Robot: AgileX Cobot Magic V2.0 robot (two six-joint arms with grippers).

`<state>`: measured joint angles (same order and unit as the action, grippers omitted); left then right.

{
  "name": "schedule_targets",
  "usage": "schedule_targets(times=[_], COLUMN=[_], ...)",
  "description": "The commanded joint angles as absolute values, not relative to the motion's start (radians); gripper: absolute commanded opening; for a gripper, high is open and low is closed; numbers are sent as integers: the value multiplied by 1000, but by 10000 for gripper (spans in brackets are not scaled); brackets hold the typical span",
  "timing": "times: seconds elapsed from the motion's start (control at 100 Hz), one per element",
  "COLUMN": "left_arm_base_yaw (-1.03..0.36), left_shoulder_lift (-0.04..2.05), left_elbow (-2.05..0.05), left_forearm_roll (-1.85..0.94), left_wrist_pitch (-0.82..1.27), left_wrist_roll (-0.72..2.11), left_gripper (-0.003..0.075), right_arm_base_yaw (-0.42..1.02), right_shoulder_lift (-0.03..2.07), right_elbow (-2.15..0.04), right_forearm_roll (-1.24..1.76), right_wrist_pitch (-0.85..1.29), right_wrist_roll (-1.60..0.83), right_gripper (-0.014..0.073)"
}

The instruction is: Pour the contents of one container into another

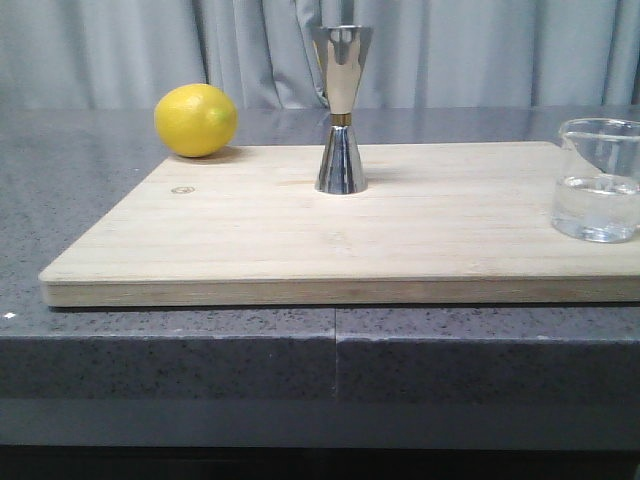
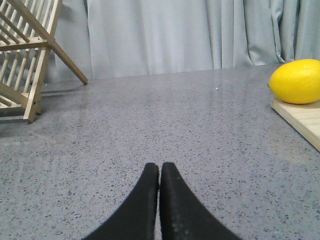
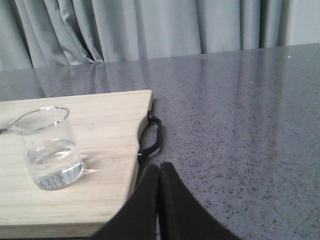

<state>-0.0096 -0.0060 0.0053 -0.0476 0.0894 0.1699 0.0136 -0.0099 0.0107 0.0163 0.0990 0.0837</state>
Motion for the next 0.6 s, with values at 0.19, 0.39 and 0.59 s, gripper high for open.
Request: schedule_targets(times=[0.19,0.39,0.59], left_arm_base_yaw=[-6,-6,-6], left_shoulder_lift=[-29,-29,-29], left_elbow=[26,26,26], left_forearm_roll=[-57,-57,-57], left_wrist_pitch=[13,-16,-37], left_wrist_roll=[170,170,170], left_gripper=[-21,-21,-21], right_arm_base_yaw=[15,15,15], right_shoulder_lift=[-30,-30,-30], right_elbow=[35,35,35], right_forearm_roll=[6,6,6], right_wrist_pitch=[18,-68,-72], right_wrist_roll=[81,81,81], right_gripper=[-69,-69,-69])
